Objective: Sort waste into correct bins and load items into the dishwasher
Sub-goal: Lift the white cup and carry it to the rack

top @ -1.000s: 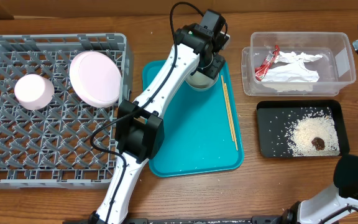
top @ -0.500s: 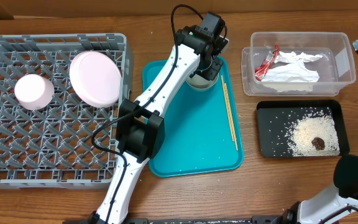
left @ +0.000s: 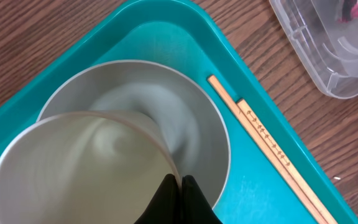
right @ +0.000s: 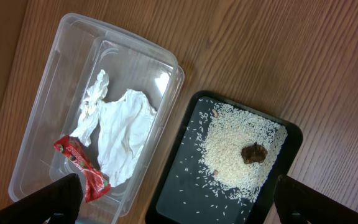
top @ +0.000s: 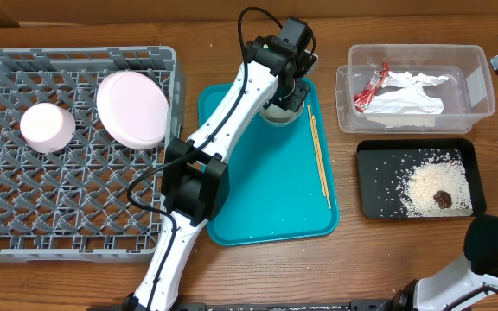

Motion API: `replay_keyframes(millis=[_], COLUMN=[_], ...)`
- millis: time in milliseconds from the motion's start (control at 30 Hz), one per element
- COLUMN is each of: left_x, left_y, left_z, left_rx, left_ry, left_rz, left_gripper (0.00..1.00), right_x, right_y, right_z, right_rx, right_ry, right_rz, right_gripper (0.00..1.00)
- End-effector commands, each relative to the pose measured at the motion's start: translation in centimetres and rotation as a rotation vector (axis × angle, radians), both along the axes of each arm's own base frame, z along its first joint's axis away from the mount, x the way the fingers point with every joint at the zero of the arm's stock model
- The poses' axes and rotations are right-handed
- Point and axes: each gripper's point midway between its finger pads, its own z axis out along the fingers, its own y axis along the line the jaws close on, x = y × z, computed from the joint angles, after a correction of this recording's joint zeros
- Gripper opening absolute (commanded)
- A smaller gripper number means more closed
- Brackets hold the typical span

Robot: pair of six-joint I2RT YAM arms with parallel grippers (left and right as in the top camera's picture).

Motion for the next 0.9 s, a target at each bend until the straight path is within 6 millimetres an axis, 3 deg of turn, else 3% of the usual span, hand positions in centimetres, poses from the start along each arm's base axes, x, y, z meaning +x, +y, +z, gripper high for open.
replay_keyframes(millis=[0, 133, 233, 400, 667, 767, 867], left_x=[0.4, 1.1, 1.4, 0.6, -1.4, -2.4, -3.8], left_y=[0.4, 0.2, 0.5, 3.3, 15.9, 20.2, 25.8], left_z=[1.1, 6.0, 11.0, 18.9, 27.2, 29.3, 30.5], left_rx=[-0.041, -0.154, -0.272, -0.464, -0.548, -0.581, -0.575], left_ry=[0.01, -0.029, -0.066, -0.08, -0.15, -0.18, -0.211], left_rz=[0.083, 0.132, 0.162, 0.221, 0.453, 0.525, 0.652], left_gripper=[0.04, 0.04, 0.04, 0.04, 0.04, 0.04, 0.04], right_x=[0.1, 0.1, 0.1, 0.1, 0.1, 0.1, 0.1], right_y=[-0.1, -0.1, -0.1, -0.1, -0.1, -0.1, -0.1], right_z=[0.9, 0.9, 0.9, 0.9, 0.9, 0.9, 0.9], right_rx=[-0.017, -0.017, -0.017, -0.017, -0.017, -0.017, -0.017], right_ry=[-0.027, -0.027, -0.027, -0.027, -0.027, -0.027, -0.027], right_rz=[-0.001, -0.001, -0.001, -0.001, -0.001, -0.001, -0.001], right_gripper=[1.0, 1.0, 1.0, 1.0, 1.0, 1.0, 1.0])
